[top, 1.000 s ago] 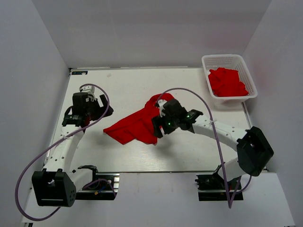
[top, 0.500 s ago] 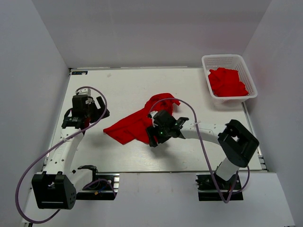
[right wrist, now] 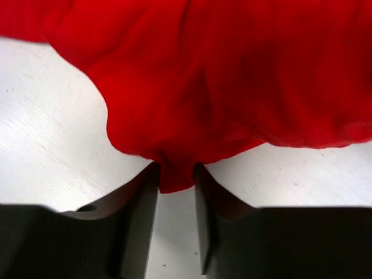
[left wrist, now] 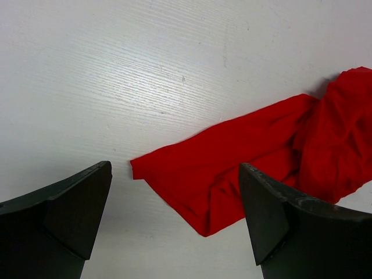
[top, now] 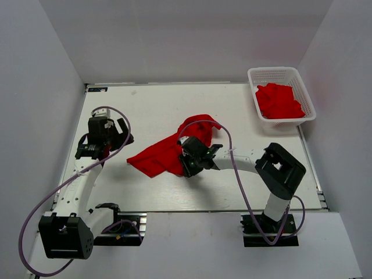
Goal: Fold and stack the t-shirts
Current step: Flatten out the tshirt
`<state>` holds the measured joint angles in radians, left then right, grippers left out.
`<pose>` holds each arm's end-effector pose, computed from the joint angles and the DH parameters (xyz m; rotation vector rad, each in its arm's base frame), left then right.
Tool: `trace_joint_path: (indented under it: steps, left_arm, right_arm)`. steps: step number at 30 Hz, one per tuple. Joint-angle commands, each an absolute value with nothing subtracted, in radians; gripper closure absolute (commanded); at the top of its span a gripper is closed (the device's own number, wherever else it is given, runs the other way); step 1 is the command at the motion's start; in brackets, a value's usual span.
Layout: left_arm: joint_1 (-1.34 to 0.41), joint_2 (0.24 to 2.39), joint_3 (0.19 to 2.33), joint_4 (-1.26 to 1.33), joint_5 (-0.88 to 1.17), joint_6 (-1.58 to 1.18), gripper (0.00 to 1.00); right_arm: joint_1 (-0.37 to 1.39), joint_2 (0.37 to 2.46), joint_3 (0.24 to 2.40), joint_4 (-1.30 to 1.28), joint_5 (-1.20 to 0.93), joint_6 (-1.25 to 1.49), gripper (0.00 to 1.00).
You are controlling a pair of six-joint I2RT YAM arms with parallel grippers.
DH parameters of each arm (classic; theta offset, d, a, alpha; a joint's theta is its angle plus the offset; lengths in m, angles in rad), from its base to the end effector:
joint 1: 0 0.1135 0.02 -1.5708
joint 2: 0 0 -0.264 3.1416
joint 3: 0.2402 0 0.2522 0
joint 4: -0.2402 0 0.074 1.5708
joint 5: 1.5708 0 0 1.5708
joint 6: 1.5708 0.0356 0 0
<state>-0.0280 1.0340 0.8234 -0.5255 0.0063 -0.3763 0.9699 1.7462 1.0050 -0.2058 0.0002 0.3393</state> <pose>0.2182 -0.0063 0.2742 -0.3982 2.2819 -0.2134 0.1986 0.2898 0.1634 -0.8062 2.4719 0.5102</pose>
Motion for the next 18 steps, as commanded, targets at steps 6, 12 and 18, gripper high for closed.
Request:
trace_joint_path:
  steps: [6, 12, 18]
  left_arm:
    - [-0.005, 1.071, 0.749, -0.506, -0.009, -0.482, 0.03]
    - [0.014, 1.103, 0.623, -0.401, 0.073, -0.586, 0.13]
    - [0.014, 1.127, 0.534, -0.299, 0.127, -0.618, 0.16]
  right_arm:
    - [0.979, 1.718, 1.014, -0.219, 0.051, 0.351, 1.0]
    - [0.973, 1.56, 0.983, -0.261, 0.078, 0.36, 1.0]
    - [0.971, 1.444, 1.005, -0.327, 0.106, 0.347, 1.0]
